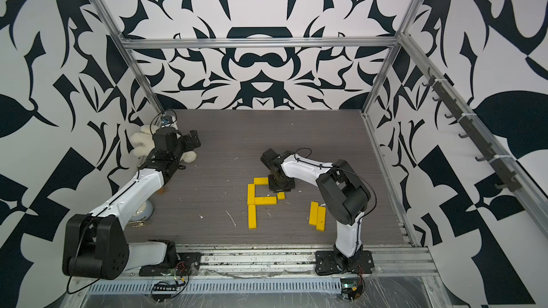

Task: Assemble the number 8 with building blocks
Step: Assemble the building block at the center of the board.

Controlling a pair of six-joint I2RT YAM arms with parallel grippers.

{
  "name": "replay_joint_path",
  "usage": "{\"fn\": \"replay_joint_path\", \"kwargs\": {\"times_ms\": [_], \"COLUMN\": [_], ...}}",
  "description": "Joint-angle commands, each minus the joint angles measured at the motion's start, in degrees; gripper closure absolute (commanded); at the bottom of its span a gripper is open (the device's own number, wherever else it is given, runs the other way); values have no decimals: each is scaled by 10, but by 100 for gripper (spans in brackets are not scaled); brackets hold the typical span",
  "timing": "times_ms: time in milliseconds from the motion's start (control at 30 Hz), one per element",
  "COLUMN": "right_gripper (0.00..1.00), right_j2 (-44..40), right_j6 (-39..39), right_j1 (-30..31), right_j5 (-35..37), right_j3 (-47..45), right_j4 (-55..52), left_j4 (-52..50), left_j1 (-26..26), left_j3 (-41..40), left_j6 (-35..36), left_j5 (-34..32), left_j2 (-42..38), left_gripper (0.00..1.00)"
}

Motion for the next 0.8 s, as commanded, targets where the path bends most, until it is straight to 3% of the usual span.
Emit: {"fn": "replay_joint_path", "kwargs": {"times_ms": [0, 767], "right_gripper": [73, 68], "right_j2": [3, 9], "right_j6": [6, 7], "right_j1": [4, 7], "right_j5": [7, 2], "right_j3": [19, 15], "right_j4": [-14, -11], "left_j4": [7, 5], "left_j1": [2, 2], "left_j3": [-5, -5], "left_j6": [0, 0], "left_j5": [1, 7], "left_j2": [-4, -8], "left_gripper": [1, 1]}}
